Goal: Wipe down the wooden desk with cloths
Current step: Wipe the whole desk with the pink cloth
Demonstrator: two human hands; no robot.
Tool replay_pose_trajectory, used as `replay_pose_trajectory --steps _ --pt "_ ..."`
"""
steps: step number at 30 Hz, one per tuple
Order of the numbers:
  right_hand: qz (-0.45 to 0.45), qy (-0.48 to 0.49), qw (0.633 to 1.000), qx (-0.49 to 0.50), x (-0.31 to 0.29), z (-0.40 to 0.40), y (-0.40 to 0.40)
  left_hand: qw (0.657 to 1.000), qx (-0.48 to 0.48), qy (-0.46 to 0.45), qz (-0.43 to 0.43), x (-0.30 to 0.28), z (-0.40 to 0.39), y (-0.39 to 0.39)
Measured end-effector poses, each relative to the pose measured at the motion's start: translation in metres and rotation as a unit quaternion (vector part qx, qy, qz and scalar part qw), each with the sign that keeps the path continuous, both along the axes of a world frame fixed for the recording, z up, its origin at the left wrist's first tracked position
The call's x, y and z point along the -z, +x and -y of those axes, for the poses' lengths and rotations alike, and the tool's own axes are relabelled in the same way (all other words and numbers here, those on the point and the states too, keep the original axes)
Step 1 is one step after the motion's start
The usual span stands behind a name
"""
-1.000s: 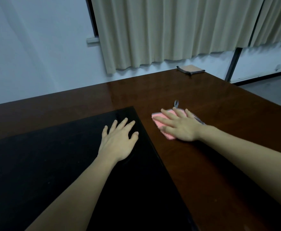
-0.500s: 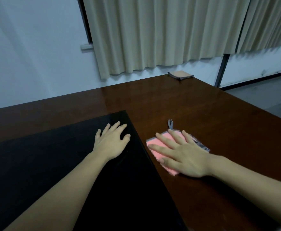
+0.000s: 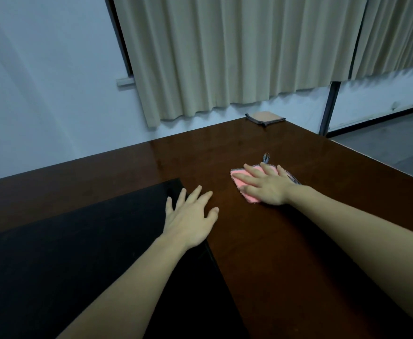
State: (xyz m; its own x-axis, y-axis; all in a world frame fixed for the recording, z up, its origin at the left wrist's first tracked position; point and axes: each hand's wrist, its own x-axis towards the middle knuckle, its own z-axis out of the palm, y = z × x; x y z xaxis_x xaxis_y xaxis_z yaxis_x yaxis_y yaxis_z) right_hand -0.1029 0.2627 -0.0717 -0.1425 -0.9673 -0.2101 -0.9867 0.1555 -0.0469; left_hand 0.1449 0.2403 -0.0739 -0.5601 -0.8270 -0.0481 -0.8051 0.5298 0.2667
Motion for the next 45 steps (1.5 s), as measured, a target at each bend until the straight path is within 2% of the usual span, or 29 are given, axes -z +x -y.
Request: replay_pose_trajectory --steps 5,9,17,21,27,33,37,41,45 --pt "0.01 0.0 0.999 0.041 0.001 0.043 -0.022 1.0 -0.002 -0.01 0.009 0.011 0.0 -0.001" --pt "0.004 0.006 1.0 0.029 0.0 0.041 -0.021 1.0 -0.001 -0.014 0.006 0.011 0.001 -0.002" --pt "-0.007 0.014 0.992 -0.121 -0.004 -0.094 0.028 1.0 -0.007 -0.017 0.01 0.013 0.001 -0.003" --pt "-0.004 0.012 0.99 -0.137 0.0 -0.137 0.041 1.0 -0.007 -0.022 0.012 0.014 0.003 -0.002" --pt "-0.001 0.009 0.994 -0.113 0.001 -0.099 0.021 1.0 -0.004 -0.023 0.013 0.013 0.005 -0.001" --pt "-0.004 -0.003 1.0 0.027 -0.003 -0.005 -0.025 1.0 -0.001 -0.024 0.016 0.01 0.001 0.0" --pt "0.002 0.005 0.997 0.075 -0.002 0.031 -0.036 1.0 0.0 -0.021 0.015 0.009 0.0 -0.001" --pt "0.001 0.011 0.999 0.044 -0.002 0.007 -0.022 1.0 0.0 -0.019 0.008 0.008 -0.002 -0.001" --pt "-0.014 0.018 0.999 -0.042 -0.006 -0.063 0.011 1.0 -0.003 -0.021 0.007 0.009 -0.003 -0.001"
